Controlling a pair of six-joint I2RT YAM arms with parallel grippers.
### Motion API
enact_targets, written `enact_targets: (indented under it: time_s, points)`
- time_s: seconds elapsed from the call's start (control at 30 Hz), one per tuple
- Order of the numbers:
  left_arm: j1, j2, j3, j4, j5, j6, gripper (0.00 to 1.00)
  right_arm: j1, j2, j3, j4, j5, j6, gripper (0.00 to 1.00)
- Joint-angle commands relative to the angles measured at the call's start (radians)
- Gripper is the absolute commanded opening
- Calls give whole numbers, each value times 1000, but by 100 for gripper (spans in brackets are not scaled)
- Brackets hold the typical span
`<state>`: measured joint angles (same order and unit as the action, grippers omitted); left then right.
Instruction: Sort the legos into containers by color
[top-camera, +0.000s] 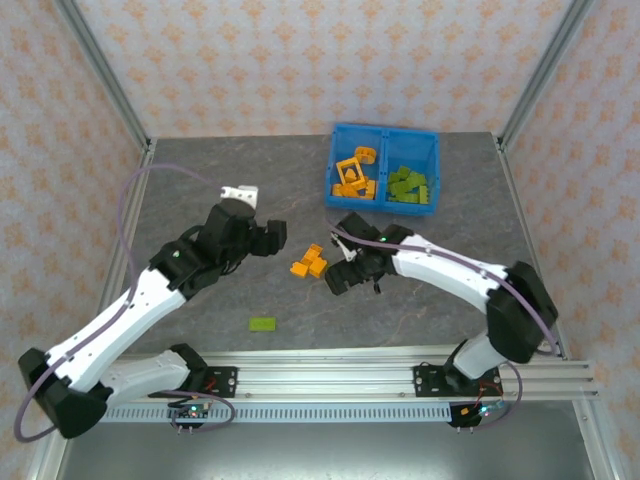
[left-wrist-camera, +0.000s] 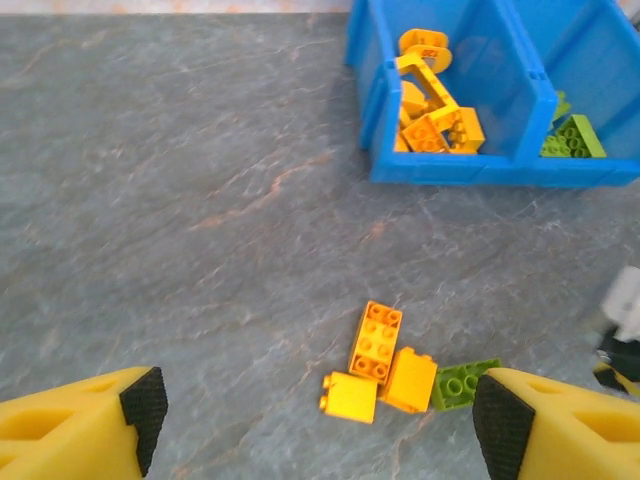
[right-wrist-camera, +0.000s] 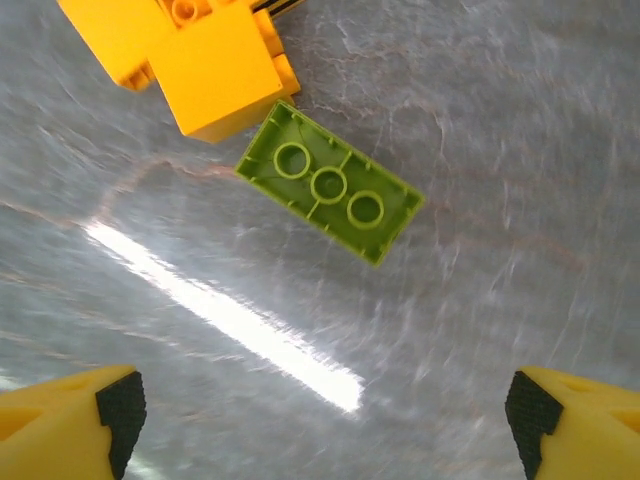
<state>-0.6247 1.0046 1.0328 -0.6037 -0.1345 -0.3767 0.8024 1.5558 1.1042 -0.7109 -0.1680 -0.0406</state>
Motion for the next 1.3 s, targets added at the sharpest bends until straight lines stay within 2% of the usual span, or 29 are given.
enact_targets:
  time_s: [0.0,0.03,0.07,0.23,0.5,0.7,0.8,0.93,1.07,1.27]
  points:
    - [15,-74,-43,-21,-72,-60,93,4,52,36,16,68,-340,93]
    - [16,-88,-51,-22,-73,-62,99,4,75,39,23,55,-390,91]
    - [17,-96,-54,-26,-74,-63,100,4,96,48,30,44,-417,90]
    - [17,-107,-57,-62,-92,-72,100,1,214,100,39,-7,-468,86]
    - [17,-136,-83,-59,-96,-77,100,1,336,155,70,53,-456,84]
    - [17,-141,-89,-58,-108,-77,100,3,376,169,42,29,-434,61]
    - [18,-138,-95,-48,-106,-80,100,3,365,157,38,28,-428,45]
    - [17,-125,-89,-40,-98,-78,100,3,337,145,16,35,-415,33]
    - [17,-126,-89,-10,-66,-51,100,4,255,115,31,16,-367,26]
    - [17,-119,-89,44,0,7,100,3,-41,-43,178,-3,-248,24]
